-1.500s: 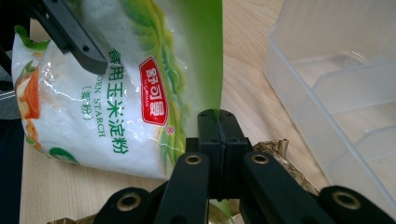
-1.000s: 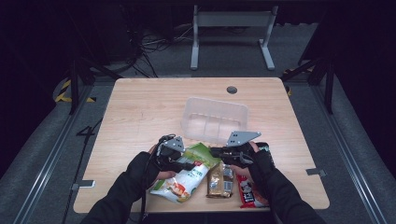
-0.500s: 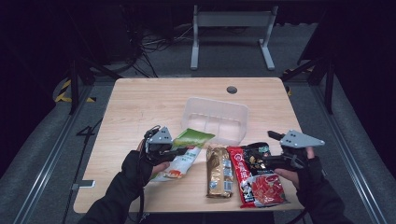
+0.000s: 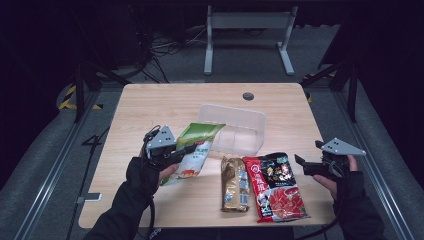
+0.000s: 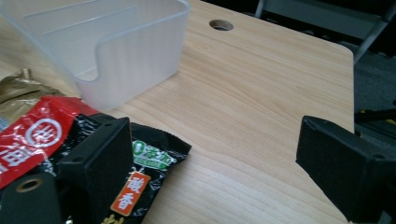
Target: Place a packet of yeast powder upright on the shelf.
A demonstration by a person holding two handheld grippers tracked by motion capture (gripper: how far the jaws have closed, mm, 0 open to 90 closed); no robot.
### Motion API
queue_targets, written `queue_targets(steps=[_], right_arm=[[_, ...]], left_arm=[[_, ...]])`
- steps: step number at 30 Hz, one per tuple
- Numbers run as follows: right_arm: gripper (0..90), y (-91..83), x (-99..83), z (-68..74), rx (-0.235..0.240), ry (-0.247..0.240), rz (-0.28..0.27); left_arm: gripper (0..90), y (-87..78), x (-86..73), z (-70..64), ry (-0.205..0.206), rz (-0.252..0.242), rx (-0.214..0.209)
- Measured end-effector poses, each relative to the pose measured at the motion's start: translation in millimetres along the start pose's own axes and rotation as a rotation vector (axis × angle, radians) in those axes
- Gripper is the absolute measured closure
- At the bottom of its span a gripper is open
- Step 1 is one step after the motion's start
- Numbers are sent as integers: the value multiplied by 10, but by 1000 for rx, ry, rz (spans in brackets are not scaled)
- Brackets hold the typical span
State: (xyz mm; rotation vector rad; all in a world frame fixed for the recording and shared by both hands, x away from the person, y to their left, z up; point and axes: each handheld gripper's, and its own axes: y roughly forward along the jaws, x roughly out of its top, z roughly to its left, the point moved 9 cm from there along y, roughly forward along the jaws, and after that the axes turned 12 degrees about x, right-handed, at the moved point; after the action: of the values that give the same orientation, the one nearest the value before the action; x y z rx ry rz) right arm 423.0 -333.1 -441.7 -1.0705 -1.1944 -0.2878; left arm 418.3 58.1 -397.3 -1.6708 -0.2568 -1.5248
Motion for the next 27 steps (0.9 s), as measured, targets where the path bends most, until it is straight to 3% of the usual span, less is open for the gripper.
queue_targets(steps=[6, 11, 15, 17, 24, 27], right_arm=[[123, 4, -87, -63, -16, 24, 2], [126, -13, -135, -87, -25, 37, -2], [128, -14, -151, -90, -21, 48, -6], [128, -14, -150, -87, -17, 49, -10], [129, 1, -152, -68, -5, 41, -10], [128, 17, -167, -56, 3, 38, 1]], left_arm=[[854, -36, 133, 114, -7, -51, 56], [854, 1, 296, 244, -58, -109, 89], [854, 111, 431, 337, -95, -156, 125], [854, 186, 476, 364, -123, -170, 122], [854, 450, 587, 429, -145, -184, 162], [854, 598, 643, 496, -182, -203, 173]])
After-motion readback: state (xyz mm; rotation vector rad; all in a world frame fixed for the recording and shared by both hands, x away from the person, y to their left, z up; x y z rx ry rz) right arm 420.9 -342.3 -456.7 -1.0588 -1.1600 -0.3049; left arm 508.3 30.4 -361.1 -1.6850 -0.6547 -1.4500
